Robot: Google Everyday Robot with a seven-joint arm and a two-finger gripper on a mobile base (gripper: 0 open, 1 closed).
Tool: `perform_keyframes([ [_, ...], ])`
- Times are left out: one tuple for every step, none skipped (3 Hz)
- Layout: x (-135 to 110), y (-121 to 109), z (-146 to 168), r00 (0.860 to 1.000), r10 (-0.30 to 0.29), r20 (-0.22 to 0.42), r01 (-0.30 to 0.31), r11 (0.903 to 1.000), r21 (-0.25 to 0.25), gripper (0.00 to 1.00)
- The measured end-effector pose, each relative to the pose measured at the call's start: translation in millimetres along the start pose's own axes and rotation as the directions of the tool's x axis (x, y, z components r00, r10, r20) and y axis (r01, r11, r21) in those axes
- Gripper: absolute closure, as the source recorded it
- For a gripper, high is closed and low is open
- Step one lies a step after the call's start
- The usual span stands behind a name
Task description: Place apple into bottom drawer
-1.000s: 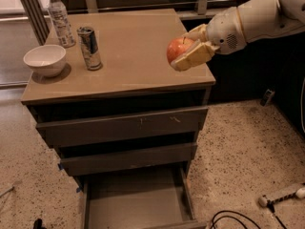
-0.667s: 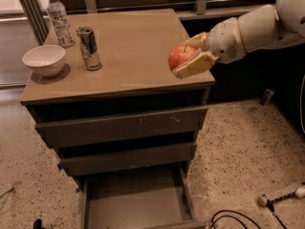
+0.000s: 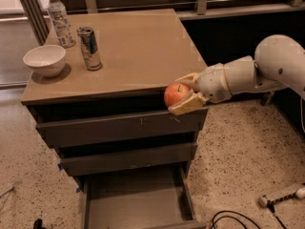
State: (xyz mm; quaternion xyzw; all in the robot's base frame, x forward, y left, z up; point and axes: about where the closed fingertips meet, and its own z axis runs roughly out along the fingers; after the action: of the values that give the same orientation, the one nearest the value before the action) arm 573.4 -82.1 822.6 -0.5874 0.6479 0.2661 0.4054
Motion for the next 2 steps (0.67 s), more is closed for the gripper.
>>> perform_keyframes([
  [34.1, 29.6, 26.6, 0.999, 0.036, -0.012, -0.037, 0.9976, -0.058, 1.0],
  [69.0, 54.1, 55.9, 0.997, 0.069, -0.037, -0.073, 0.9894, -0.125, 1.0],
])
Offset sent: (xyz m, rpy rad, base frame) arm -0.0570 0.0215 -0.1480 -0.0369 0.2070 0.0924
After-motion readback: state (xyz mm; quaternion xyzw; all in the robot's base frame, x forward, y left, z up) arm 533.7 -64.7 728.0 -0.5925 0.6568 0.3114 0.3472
